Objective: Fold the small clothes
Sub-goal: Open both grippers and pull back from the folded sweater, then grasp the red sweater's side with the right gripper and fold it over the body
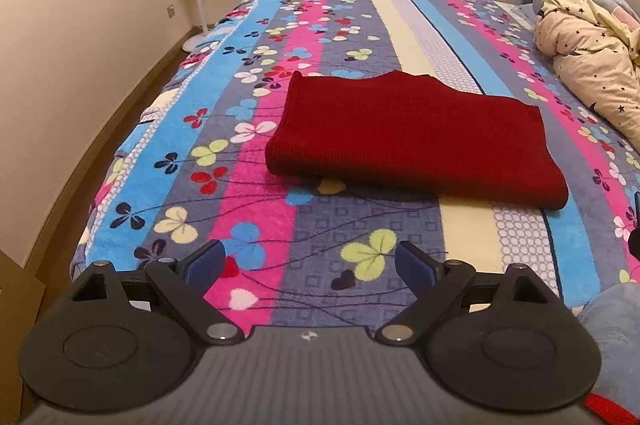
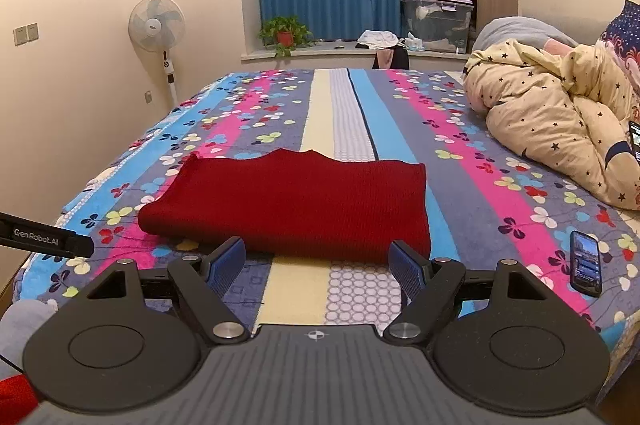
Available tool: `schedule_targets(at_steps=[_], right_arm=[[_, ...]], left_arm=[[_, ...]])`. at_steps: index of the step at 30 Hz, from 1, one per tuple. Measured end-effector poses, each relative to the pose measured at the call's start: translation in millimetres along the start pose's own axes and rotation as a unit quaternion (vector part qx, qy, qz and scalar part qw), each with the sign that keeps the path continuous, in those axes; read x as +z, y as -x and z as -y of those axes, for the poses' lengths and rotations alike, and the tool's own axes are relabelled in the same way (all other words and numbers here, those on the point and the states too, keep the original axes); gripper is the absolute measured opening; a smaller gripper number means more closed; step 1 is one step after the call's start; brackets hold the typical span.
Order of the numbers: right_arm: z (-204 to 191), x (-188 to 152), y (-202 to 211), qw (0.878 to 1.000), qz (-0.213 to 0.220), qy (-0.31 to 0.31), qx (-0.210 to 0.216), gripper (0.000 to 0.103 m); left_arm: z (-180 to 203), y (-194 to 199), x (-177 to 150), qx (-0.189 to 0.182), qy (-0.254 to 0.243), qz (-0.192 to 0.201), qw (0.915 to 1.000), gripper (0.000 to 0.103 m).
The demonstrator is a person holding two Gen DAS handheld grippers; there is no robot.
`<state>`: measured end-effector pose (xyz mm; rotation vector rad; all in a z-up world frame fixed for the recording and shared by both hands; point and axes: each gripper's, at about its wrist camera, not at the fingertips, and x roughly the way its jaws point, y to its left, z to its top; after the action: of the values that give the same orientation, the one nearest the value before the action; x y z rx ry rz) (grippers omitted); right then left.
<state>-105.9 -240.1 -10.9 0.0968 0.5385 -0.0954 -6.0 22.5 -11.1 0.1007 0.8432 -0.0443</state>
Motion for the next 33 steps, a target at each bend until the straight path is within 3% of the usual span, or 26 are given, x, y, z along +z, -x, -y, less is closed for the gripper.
schedule_targets(at_steps=[10,22,27,33], right_arm=[[3,3,-24,0.999,-0.027,-0.016,0.001,0.08],[34,14,-92,0.994,-0.06,-0.09,-0.006,0.08],[71,14,-142,0.974,-0.076,-0.21,0.019,0.08],[110,-2,-210,0.941,-0.103,-0.321,0.004,0.082]], left_arm=[[3,-23,7,0.006,-0.004,-0.023,0.9997,0.094],[15,-88,38,0.019,-0.005,-0.056,0.9982,0.094],[24,-135,56,0.037,-0.009,-0.068,0.997,0.094],[24,-186,78,0.045,0.005,-0.084,0.9954,0.094]])
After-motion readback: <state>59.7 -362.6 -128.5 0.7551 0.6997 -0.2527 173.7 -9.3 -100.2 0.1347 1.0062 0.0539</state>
